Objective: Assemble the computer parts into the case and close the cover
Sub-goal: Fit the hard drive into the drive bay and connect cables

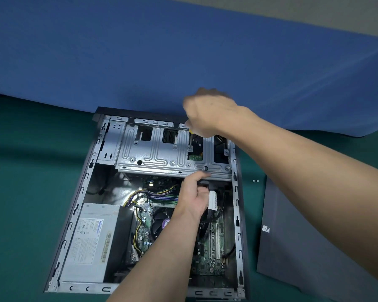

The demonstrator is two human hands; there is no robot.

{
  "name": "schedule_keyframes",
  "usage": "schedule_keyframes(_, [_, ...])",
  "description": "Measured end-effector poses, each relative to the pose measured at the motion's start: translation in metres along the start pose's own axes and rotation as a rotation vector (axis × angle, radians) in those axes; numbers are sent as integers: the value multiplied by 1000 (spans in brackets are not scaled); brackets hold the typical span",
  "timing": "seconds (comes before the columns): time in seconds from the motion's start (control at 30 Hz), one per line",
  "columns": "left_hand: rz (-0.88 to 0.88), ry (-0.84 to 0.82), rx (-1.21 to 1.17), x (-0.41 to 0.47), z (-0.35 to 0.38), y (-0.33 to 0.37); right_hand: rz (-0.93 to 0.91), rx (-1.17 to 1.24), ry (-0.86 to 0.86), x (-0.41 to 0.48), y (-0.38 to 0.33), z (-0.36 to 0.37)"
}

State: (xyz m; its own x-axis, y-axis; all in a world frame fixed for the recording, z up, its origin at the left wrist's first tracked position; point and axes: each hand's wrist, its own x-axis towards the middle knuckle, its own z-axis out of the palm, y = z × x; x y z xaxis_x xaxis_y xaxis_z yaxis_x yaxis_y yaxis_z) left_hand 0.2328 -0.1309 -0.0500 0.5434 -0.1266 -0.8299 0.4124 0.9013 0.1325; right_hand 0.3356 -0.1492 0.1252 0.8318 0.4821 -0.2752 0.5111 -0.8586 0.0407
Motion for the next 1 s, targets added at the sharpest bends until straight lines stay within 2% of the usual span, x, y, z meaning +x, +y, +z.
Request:
schedule_keyframes(0.13, [18,-31,32,-5,0,1,57,2,-35,3,3,3])
schedule_keyframes(0.27, [21,-16,32,-7,1,1,9,-80,-112,2,2,-1])
schedule_keyframes(0.43, [20,-9,15,-5,1,1,3,-32,-25,1,3,2])
schedule_keyframes(0.6, [37,-35,10,-3,-1,1,14,-24,-85,2,-5,-3])
schedule_keyframes(0.87, [34,-7,46,0,0,0,-208,-200,-133,3,-1,-5])
schedule_keyframes(1.0, [21,0,45,1,-2,0,-205,-202,-219,11,-7,-4])
